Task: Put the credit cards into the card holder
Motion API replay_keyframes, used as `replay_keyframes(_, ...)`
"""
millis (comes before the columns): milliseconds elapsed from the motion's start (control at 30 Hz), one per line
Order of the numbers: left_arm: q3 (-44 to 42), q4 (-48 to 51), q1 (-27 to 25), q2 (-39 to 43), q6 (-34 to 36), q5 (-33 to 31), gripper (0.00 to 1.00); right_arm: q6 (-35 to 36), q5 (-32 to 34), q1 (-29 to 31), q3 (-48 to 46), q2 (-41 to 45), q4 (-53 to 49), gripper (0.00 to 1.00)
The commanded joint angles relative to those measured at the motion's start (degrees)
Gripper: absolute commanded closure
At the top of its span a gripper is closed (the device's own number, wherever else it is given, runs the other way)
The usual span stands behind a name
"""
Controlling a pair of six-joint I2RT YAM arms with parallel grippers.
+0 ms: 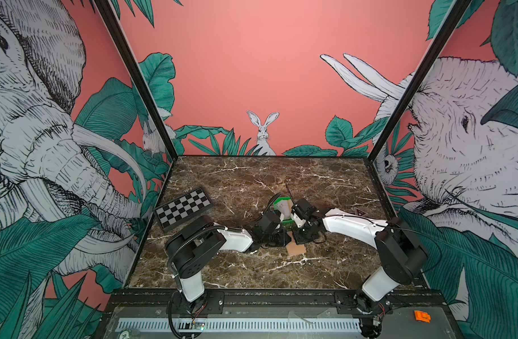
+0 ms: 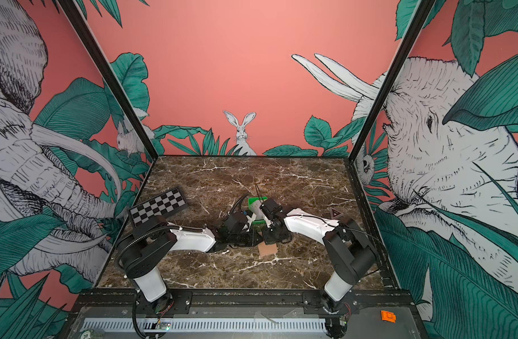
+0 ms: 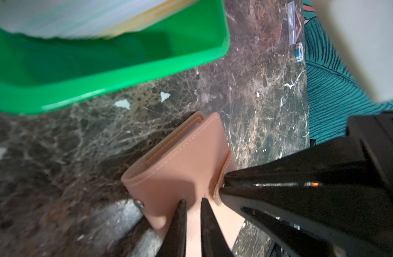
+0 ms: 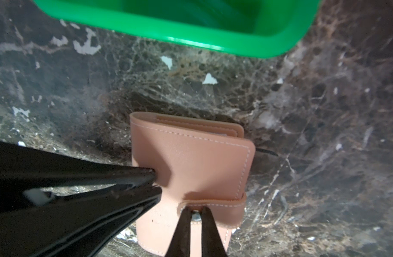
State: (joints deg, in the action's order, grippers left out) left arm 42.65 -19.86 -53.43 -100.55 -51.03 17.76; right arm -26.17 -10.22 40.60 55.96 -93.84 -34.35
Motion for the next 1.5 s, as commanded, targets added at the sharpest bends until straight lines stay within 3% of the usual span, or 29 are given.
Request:
replay_keyframes(0,-1.79,2.16,-0.37,-1.23,-0.40,-0.53,0.84,-0.11,2.95,0.83,-1.23,-3.27,-2.67,0.90)
replay_keyframes(833,-3.54,1.09,-0.36,-0.30,-0.97,-0.97,0.84,-1.42,7.95,3.90,-0.57,-3.53,-4.55,0.90)
replay_keyframes(1467,-3.98,1.29,-0.37,0.77,-0.83,-0.97,0.84,-3.80,9.73,3.87,-6.49,13.95,4.47,0.87)
